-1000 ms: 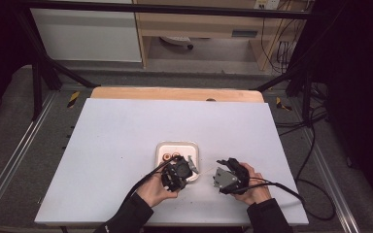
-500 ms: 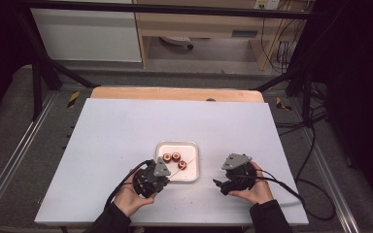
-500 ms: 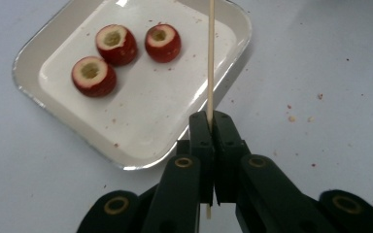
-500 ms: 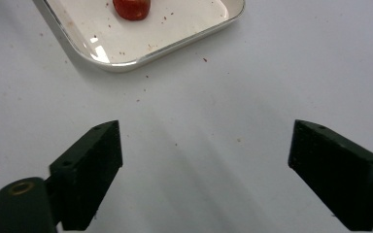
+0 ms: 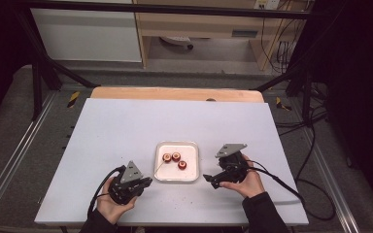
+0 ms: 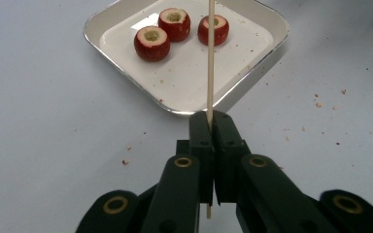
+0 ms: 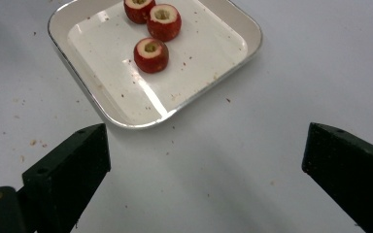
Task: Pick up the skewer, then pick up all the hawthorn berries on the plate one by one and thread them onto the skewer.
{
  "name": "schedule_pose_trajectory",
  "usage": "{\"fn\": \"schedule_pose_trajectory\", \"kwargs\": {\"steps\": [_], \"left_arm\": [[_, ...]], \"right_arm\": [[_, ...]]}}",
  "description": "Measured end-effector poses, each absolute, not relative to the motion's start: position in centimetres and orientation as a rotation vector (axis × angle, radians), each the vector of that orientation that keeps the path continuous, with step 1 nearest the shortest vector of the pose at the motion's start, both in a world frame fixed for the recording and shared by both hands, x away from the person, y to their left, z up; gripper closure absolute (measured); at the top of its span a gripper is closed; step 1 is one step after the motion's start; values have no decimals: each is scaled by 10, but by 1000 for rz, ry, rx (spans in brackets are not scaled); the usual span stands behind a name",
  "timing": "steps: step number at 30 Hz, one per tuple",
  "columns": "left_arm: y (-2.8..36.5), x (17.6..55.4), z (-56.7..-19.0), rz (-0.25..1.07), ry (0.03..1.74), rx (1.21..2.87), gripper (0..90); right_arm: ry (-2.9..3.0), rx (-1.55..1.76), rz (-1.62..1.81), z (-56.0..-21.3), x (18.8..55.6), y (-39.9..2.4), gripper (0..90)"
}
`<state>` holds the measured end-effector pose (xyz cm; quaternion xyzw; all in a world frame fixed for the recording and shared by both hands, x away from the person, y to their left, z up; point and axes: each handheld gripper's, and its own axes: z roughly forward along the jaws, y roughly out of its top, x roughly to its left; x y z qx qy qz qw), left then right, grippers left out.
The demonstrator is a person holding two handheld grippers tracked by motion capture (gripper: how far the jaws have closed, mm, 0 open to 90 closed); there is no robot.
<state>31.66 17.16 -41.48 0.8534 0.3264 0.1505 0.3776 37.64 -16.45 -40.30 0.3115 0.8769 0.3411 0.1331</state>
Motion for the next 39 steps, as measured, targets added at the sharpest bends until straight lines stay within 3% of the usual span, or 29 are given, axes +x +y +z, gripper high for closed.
{"fn": "schedule_pose_trajectory", "kwargs": {"steps": [11,28,39], "left_arm": [[178,315,-417,355,843,2148,883],[181,318,-420,352,851,2141,883],[182,319,-420,343,841,2131,883]], "right_arm": [[2681,810,905,-393,397,-126,52],[2884,657,783,-397,429,-83,152],[2970,557,729,-407,442,-65,358]]}}
